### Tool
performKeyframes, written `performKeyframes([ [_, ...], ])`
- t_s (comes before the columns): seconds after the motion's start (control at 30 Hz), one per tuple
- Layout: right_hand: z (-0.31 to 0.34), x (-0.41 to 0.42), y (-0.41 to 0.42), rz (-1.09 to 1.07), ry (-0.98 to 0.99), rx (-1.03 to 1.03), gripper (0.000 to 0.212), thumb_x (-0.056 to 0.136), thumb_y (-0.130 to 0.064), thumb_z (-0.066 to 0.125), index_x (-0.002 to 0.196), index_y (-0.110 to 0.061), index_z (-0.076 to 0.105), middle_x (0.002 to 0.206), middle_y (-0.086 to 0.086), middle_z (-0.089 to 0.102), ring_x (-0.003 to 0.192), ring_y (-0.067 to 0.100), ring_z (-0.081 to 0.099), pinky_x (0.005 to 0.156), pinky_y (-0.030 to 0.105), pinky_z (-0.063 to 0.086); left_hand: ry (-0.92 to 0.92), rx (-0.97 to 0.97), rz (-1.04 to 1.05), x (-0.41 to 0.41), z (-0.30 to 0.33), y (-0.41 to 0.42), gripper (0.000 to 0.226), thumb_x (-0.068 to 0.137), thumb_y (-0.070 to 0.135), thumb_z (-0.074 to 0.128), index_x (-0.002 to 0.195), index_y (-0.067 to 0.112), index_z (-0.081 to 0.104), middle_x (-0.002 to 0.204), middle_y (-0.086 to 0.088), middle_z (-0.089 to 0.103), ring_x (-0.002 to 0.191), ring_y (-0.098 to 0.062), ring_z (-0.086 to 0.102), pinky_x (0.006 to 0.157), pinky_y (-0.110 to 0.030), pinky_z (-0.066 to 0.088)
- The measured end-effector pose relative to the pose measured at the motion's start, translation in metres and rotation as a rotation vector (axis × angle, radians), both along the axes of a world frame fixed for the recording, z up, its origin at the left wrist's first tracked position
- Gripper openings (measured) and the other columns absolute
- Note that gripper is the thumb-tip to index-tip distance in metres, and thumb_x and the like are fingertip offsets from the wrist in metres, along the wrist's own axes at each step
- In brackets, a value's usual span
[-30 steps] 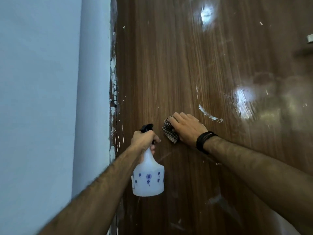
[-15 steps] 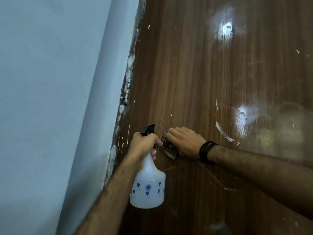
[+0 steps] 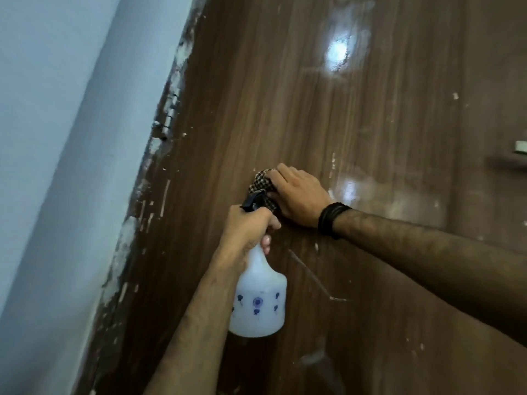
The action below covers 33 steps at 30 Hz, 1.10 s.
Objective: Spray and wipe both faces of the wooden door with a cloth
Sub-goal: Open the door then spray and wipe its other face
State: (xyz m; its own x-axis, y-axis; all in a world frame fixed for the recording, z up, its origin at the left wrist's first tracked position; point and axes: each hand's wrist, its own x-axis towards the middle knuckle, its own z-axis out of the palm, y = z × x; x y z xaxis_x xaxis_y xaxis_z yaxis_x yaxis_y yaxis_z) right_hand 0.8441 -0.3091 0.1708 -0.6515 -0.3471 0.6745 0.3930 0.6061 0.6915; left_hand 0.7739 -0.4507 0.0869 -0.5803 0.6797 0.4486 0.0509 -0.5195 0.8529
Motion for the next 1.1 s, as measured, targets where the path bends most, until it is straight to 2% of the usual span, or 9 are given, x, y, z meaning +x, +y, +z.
performKeyframes([
  [0.17, 0.043, 0.056, 0.023, -0.014, 0.280, -0.106, 0.035, 0.096, -0.026, 0.057, 0.126, -0.009, 0.052, 0.112, 0.011, 0.056, 0.092, 0.029, 0.057, 0.077, 0.044, 0.049, 0.049, -0.017, -0.158, 0.032, -0.007, 0.026, 0.012, 0.083, -0.004, 0.065, 0.086, 0.007, 0.061, 0.061, -0.005, 0.051, 0.039, -0.012, 0.043, 0.043, -0.026, 0.039],
  [0.27, 0.042, 0.070, 0.025, -0.028, 0.345, -0.124, 0.034, 0.097, -0.025, 0.056, 0.125, -0.007, 0.052, 0.110, 0.011, 0.055, 0.089, 0.027, 0.055, 0.075, 0.037, 0.046, 0.081, -0.032, -0.215, 0.049, -0.012, 0.040, 0.012, 0.083, -0.004, 0.064, 0.085, 0.008, 0.063, 0.060, -0.003, 0.052, 0.039, -0.010, 0.043, 0.042, -0.026, 0.039],
  [0.4, -0.018, 0.080, 0.032, -0.047, 0.171, -0.084, 0.028, 0.096, -0.022, 0.055, 0.117, -0.004, 0.053, 0.102, 0.011, 0.052, 0.080, 0.025, 0.049, 0.068, 0.042, 0.046, 0.097, -0.054, -0.220, 0.057, -0.017, 0.045, 0.013, 0.082, -0.006, 0.063, 0.082, 0.007, 0.061, 0.055, -0.001, 0.051, 0.038, -0.011, 0.042, 0.041, -0.026, 0.038],
  [0.5, -0.043, 0.079, 0.034, -0.043, 0.019, -0.015, 0.028, 0.094, -0.022, 0.058, 0.117, -0.006, 0.053, 0.099, 0.007, 0.051, 0.078, 0.020, 0.046, 0.066, 0.034, 0.040, 0.083, -0.083, -0.180, 0.047, -0.021, 0.035, 0.012, 0.083, -0.005, 0.064, 0.088, 0.006, 0.062, 0.064, -0.004, 0.056, 0.040, -0.010, 0.044, 0.043, -0.026, 0.040],
  [0.6, -0.016, 0.056, 0.025, -0.026, 0.038, 0.016, 0.029, 0.095, -0.023, 0.058, 0.117, -0.005, 0.053, 0.099, 0.009, 0.052, 0.076, 0.022, 0.048, 0.064, 0.037, 0.041, 0.075, -0.087, -0.111, 0.026, -0.022, 0.025, 0.013, 0.083, -0.005, 0.065, 0.091, 0.006, 0.063, 0.065, -0.004, 0.055, 0.040, -0.010, 0.044, 0.042, -0.026, 0.040],
  [0.77, 0.040, -0.003, -0.003, -0.029, 0.090, -0.069, 0.028, 0.094, -0.024, 0.059, 0.116, -0.008, 0.051, 0.106, 0.011, 0.053, 0.085, 0.030, 0.056, 0.070, 0.041, 0.043, -0.006, -0.058, 0.034, -0.012, -0.024, 0.005, 0.016, 0.083, -0.005, 0.065, 0.097, 0.004, 0.065, 0.072, -0.006, 0.058, 0.042, -0.010, 0.046, 0.042, -0.025, 0.040],
  [0.9, 0.034, -0.035, -0.008, 0.004, 0.075, -0.078, 0.027, 0.094, -0.026, 0.058, 0.115, -0.012, 0.051, 0.108, 0.008, 0.052, 0.087, 0.027, 0.055, 0.071, 0.039, 0.041, -0.051, -0.048, 0.122, -0.040, -0.026, -0.011, 0.019, 0.082, -0.004, 0.066, 0.100, 0.004, 0.065, 0.073, -0.008, 0.060, 0.042, -0.011, 0.046, 0.043, -0.026, 0.042],
  [1.0, -0.003, -0.063, -0.015, 0.034, -0.126, -0.047, 0.033, 0.092, -0.030, 0.059, 0.121, -0.017, 0.050, 0.111, 0.003, 0.051, 0.090, 0.021, 0.054, 0.074, 0.033, 0.041, -0.071, -0.021, 0.188, -0.062, -0.028, -0.023, 0.017, 0.082, -0.002, 0.065, 0.098, 0.003, 0.066, 0.071, -0.007, 0.062, 0.044, -0.011, 0.048, 0.045, -0.027, 0.043],
  [1.1, -0.033, -0.086, -0.024, 0.000, -0.317, 0.052, 0.037, 0.090, -0.029, 0.058, 0.123, -0.014, 0.050, 0.113, 0.005, 0.052, 0.091, 0.023, 0.054, 0.078, 0.037, 0.046, -0.106, -0.022, 0.230, -0.080, -0.033, -0.030, 0.022, 0.078, -0.003, 0.064, 0.100, 0.004, 0.067, 0.065, -0.005, 0.065, 0.042, -0.011, 0.048, 0.043, -0.027, 0.042],
])
